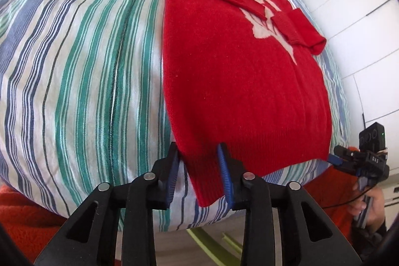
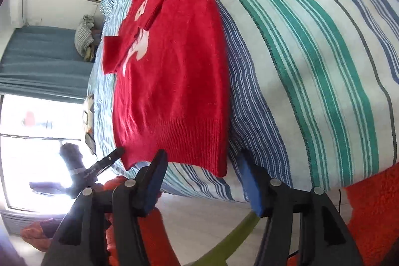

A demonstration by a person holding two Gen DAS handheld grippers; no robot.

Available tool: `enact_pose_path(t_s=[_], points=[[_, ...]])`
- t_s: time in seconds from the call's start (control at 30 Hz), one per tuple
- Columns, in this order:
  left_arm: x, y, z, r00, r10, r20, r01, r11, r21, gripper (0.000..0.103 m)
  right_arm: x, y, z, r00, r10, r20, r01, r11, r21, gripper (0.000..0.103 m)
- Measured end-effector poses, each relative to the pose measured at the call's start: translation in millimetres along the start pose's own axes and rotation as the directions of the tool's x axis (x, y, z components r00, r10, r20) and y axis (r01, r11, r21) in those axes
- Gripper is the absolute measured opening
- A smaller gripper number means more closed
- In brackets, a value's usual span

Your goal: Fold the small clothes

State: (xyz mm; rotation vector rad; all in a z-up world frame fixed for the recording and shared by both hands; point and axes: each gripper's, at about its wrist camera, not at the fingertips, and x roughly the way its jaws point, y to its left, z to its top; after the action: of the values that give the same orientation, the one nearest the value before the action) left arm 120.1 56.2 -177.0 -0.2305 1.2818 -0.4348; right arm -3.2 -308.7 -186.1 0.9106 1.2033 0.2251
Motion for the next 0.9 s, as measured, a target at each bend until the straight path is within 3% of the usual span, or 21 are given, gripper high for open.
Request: enact_pose_path(t_s=[0.1,0.13,0.17,0.2,0.27,0.33,0.4,0.57,0.73,0.9], points=[[6.6,-5.1,-2.5,1.000,-0.013,-0.003,0.013,1.000,0.002,0.030,7.5,-4.7,2.3,1.000,0.026,0.017,-0.026,1.000,0.003,0.059],[11.7,-8.1,-3.5,1.000,-0.024,-0.018,0.024,1.000,-0.001,0.008,11.5,-7.0,3.0,0.998,0.054,0.013,-0.054,0.999,-0.004,0.052],[15.4,-12.3,-5.3,0.999,-0.005,-0.034,0.005,1.000,0.008,0.003,18.1,-5.2,4.3,0.998,0.056,0.002,-0.056,0.998,-0.021,0.013],[14.3,-16.6,-8.6,0.998,0.051,-0.028,-0.050,0.998,0.030,0.003,19.0,-8.0,10.1,1.000,0.003,-0.008,-0.003,0.999,-0.039,0.006],[4.6,-17.7,-12.8,0.991,0.131,-0.008,-0.131,0.991,0.041,0.002,10.4,-3.0,9.6,0.992,-0.128,0.005,0.128,0.989,-0.079,0.004],[-8.3,-5.6,-15.2,0.986,0.167,0.016,-0.167,0.986,-0.002,0.002,-7.4,0.6,7.7,0.971,-0.238,0.033,0.240,0.964,-0.111,0.004],[-8.6,3.4,-16.7,0.983,0.185,0.016,-0.184,0.983,-0.015,0.001,-16.3,-4.2,8.7,0.953,-0.297,0.052,0.301,0.947,-0.111,0.004],[12.2,-6.7,-17.7,0.962,0.273,0.017,-0.273,0.962,0.025,0.001,7.0,-11.6,17.4,0.938,-0.346,0.034,0.348,0.933,-0.094,0.003],[14.3,-6.9,-23.6,0.957,0.286,0.047,-0.287,0.958,0.007,0.004,3.6,-15.9,13.0,0.936,-0.348,0.051,0.351,0.931,-0.095,0.003],[13.6,-21.0,-33.2,0.930,0.357,0.085,-0.362,0.931,0.049,0.011,0.9,-9.9,8.5,0.928,-0.366,0.062,0.371,0.919,-0.133,0.006]])
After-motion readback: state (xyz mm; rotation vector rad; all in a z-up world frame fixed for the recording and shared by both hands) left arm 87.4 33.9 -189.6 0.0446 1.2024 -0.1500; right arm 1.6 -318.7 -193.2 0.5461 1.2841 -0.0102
